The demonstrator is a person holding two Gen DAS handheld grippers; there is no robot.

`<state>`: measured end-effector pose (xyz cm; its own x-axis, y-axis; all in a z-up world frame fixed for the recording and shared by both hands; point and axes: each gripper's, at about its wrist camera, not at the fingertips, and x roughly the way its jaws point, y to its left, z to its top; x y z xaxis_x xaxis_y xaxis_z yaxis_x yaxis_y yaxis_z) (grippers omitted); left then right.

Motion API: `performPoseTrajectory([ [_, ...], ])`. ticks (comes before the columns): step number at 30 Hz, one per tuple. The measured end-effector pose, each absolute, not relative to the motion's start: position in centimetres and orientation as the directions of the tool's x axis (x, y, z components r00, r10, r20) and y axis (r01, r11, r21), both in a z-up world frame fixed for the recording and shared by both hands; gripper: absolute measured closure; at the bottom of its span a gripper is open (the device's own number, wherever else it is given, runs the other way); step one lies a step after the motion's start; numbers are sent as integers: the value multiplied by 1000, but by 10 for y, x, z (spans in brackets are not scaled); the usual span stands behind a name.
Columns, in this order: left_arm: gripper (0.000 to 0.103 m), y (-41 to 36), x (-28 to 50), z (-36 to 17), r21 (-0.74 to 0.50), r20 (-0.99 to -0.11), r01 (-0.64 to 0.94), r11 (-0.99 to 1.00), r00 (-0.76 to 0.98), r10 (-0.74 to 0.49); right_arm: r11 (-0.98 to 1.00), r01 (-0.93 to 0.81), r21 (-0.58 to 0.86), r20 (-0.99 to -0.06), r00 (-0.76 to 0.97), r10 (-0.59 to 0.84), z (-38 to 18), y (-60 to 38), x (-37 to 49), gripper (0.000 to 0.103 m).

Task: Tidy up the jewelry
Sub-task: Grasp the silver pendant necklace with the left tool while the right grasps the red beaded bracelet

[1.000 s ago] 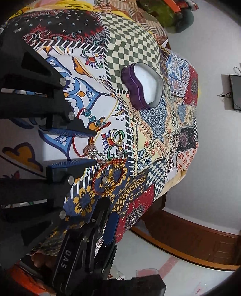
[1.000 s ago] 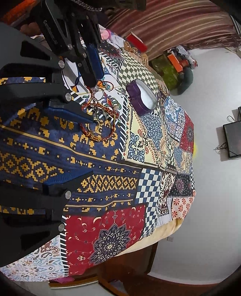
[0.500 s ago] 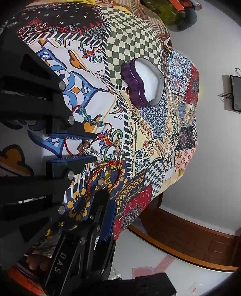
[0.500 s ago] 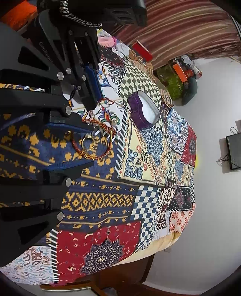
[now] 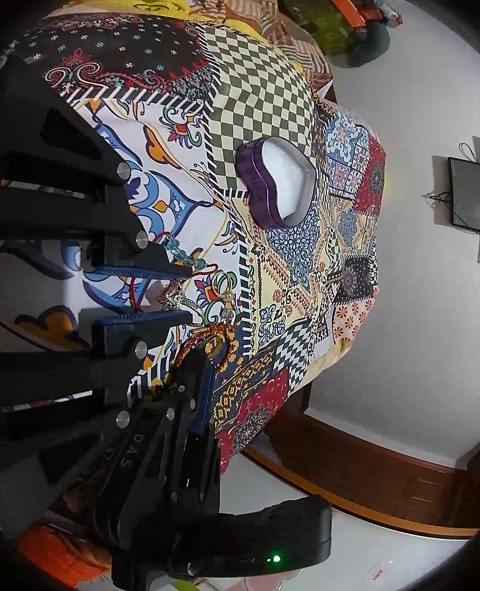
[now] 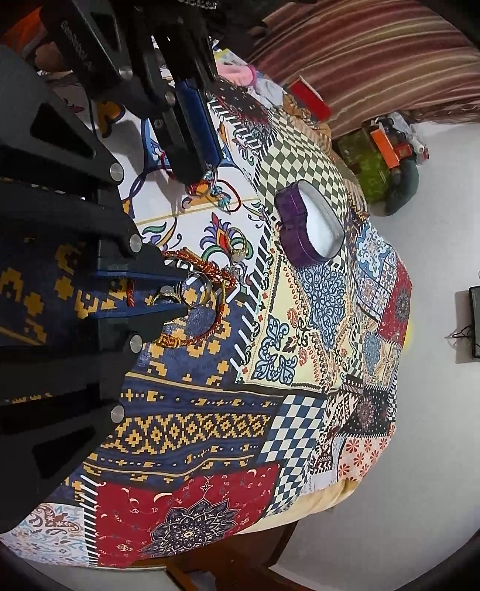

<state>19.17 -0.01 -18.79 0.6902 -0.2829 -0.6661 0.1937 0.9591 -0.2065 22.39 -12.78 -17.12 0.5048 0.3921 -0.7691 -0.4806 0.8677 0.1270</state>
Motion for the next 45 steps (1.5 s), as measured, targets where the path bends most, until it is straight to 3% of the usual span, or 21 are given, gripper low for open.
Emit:
performPoseTrajectory([
  [19,88,21,170,-143,-201,-592,146,969,769,-239,883,-458,102,-694,603,393,-119,-134,208,97],
  [23,88,25,163,-138,-199,-583,142,970,778,-234,880,-460,118,-719,572,395,-125,-135,210,97],
  [26,88,26,162,-140,-199,-590,141,970,773,-233,879,-456,142,-755,524,394,-137,-134,214,86],
  [28,88,28,161,-144,-199,-597,137,970,768,-231,882,-450,140,-759,523,387,-143,-133,214,73],
  [45,88,36,173,-183,-221,-677,106,970,699,-231,866,-495,76,-788,503,356,-165,-130,229,72],
])
